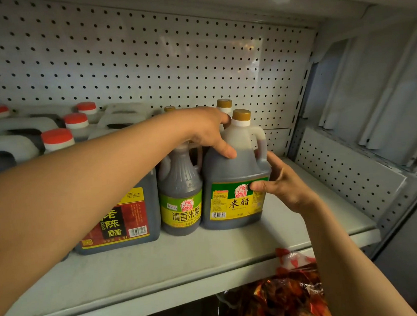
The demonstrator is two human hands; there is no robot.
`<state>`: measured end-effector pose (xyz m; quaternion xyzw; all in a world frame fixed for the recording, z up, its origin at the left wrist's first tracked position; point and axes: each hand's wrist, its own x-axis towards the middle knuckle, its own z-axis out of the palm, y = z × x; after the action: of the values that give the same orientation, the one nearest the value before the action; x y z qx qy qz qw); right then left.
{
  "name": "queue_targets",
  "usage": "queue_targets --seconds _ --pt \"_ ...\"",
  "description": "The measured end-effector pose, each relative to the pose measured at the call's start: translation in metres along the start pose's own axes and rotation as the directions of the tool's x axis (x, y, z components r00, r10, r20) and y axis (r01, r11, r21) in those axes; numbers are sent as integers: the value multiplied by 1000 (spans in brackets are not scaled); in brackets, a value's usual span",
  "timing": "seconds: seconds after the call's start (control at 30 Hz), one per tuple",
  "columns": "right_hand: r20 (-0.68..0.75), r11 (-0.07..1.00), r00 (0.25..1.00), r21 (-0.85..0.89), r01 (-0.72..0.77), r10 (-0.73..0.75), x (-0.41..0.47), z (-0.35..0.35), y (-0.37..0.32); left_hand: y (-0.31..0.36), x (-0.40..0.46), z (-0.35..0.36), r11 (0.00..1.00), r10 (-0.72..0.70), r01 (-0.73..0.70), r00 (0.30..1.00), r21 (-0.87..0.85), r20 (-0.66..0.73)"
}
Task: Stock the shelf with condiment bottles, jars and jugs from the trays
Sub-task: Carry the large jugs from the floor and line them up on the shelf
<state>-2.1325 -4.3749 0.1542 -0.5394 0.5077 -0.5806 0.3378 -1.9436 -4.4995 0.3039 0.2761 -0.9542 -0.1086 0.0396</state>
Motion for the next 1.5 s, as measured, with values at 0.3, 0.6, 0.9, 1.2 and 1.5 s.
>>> queue_targets --seconds 0.3,0.6,0.9,1.2,1.5 --pt "43 991 996 -107 -76 81 -3 1 13 6 -6 9 987 -4 10 999 160 -34" --pt "20 989 996 -127 -79 83 5 -5 18 9 -1 9 987 -46 52 998 151 -40" --pt "-14 966 990 -219 -137 138 5 -6 14 12 -6 10 976 -68 76 997 204 -47" --pt "-66 935 976 -282 -216 205 -7 6 -16 11 -19 24 951 -40 90 984 295 -172" --pt "-372 754 922 -575 -318 104 -19 24 -92 -37 -86 -14 984 -109 151 932 97 -346"
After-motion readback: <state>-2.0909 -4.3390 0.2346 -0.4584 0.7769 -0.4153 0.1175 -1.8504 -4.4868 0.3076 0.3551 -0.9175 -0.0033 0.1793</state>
